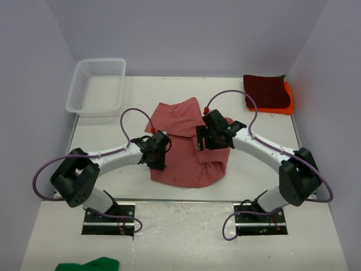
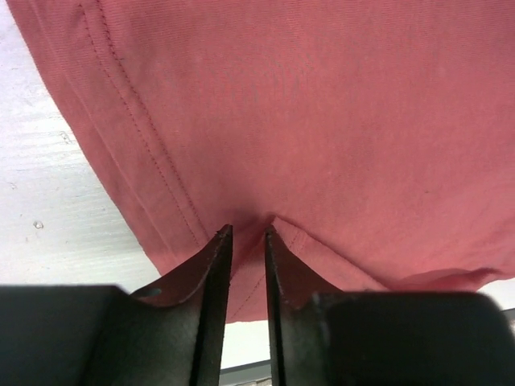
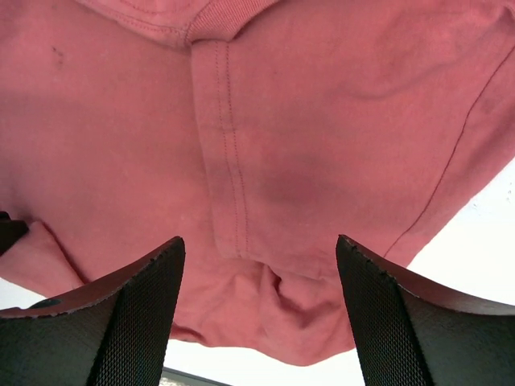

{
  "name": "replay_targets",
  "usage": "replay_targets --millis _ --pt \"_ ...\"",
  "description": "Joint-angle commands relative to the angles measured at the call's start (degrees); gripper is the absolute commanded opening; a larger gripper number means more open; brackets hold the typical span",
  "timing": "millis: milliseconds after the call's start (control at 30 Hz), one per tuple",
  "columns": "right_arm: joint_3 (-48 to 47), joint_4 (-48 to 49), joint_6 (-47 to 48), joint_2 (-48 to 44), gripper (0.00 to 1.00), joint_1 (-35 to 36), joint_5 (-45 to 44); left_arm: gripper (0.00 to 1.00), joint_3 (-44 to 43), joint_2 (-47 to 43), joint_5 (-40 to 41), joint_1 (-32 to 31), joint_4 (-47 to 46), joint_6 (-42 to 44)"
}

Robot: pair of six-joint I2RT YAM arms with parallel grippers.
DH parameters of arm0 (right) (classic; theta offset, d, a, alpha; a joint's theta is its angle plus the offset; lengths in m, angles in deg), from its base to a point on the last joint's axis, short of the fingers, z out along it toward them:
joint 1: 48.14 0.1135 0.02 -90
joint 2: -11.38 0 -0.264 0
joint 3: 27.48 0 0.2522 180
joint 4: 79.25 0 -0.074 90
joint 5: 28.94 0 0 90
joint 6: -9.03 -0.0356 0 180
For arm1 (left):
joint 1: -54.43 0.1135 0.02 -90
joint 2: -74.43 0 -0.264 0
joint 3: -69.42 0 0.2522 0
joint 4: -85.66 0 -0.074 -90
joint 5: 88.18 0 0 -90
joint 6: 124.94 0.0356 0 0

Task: Fold and stack the t-shirts
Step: Flatten out the tshirt

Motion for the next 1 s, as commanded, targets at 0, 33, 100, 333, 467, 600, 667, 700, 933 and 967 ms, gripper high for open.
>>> replay_targets --millis 0,33,100,333,467,600,667,700,933,967 --pt "0.06 2.95 -0.51 -0.15 0.76 0.03 1.56 0.25 -0.12 -1.75 -1.54 -0.35 -1.52 -0.87" --pt "0.24 3.12 -0.51 0.11 0.76 0.12 1.73 0.27 -0.12 -2.02 -1.46 -0.35 -1.52 -0.95" --pt "0.76 3.74 -0.60 0.99 0.76 0.12 1.91 0.30 0.05 -2.90 -1.55 -0.44 -1.44 -1.13" --pt "1.12 4.36 -0.86 2.05 0.76 0.38 2.09 0.30 4.09 -5.97 -3.66 -3.59 -1.61 -4.90" --pt "0.77 4.53 -1.04 2.40 0.76 0.47 2.17 0.30 7.78 -11.15 -3.48 -9.56 -1.79 -9.30" --pt "0.68 4.53 -1.21 2.84 0.76 0.73 2.35 0.25 10.16 -14.14 -3.92 -14.22 -0.83 -13.95" --pt "0.59 4.62 -1.21 3.01 0.76 0.82 2.44 0.18 10.07 -17.03 -2.00 -19.04 -0.47 -17.64" --pt "0.59 4.71 -1.21 3.28 0.76 0.91 2.53 0.16 9.12 -17.57 -0.68 -20.63 1.79 -18.96" --pt "0.50 4.97 -1.30 4.42 0.76 1.79 2.70 0.16 0.24 -14.34 10.49 -26.72 13.41 -23.72" --pt "0.68 5.06 -1.30 4.25 0.76 1.79 2.62 0.18 -0.47 -12.32 11.02 -27.24 13.68 -23.72"
